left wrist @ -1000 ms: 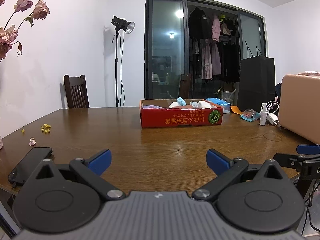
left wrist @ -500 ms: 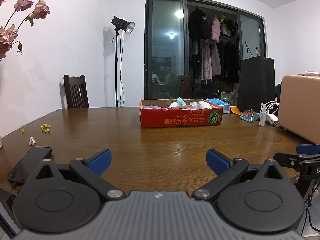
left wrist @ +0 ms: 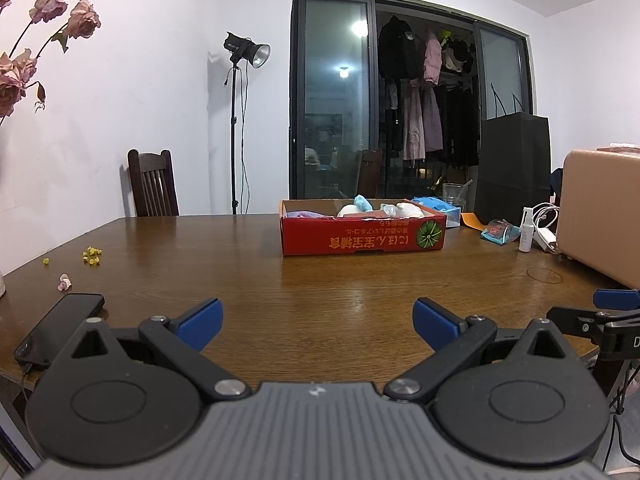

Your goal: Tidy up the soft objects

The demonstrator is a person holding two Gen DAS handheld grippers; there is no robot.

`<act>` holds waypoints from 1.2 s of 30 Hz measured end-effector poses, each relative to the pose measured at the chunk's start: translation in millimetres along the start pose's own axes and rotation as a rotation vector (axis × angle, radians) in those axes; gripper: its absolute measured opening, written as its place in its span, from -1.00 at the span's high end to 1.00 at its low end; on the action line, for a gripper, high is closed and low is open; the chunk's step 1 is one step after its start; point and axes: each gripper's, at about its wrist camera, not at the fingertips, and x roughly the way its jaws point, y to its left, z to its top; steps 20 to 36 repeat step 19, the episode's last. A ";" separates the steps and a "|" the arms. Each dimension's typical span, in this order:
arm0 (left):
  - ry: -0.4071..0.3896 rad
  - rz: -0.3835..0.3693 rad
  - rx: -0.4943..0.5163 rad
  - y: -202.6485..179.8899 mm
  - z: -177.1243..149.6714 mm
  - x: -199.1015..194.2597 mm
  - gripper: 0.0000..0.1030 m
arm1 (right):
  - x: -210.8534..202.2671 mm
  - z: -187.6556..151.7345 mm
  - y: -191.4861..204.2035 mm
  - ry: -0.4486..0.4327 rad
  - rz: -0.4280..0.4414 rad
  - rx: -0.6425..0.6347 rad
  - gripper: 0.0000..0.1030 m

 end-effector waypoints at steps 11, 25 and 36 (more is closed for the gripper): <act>-0.007 -0.004 -0.014 0.1 0.2 -0.6 -1.00 | -1.1 -1.6 1.8 -0.004 0.004 -0.002 -1.00; -0.017 -0.005 -0.019 0.6 0.2 -1.7 -1.00 | -1.8 -1.7 0.8 -0.005 0.005 -0.005 -1.00; -0.017 -0.005 -0.019 0.6 0.2 -1.7 -1.00 | -1.8 -1.7 0.8 -0.005 0.005 -0.005 -1.00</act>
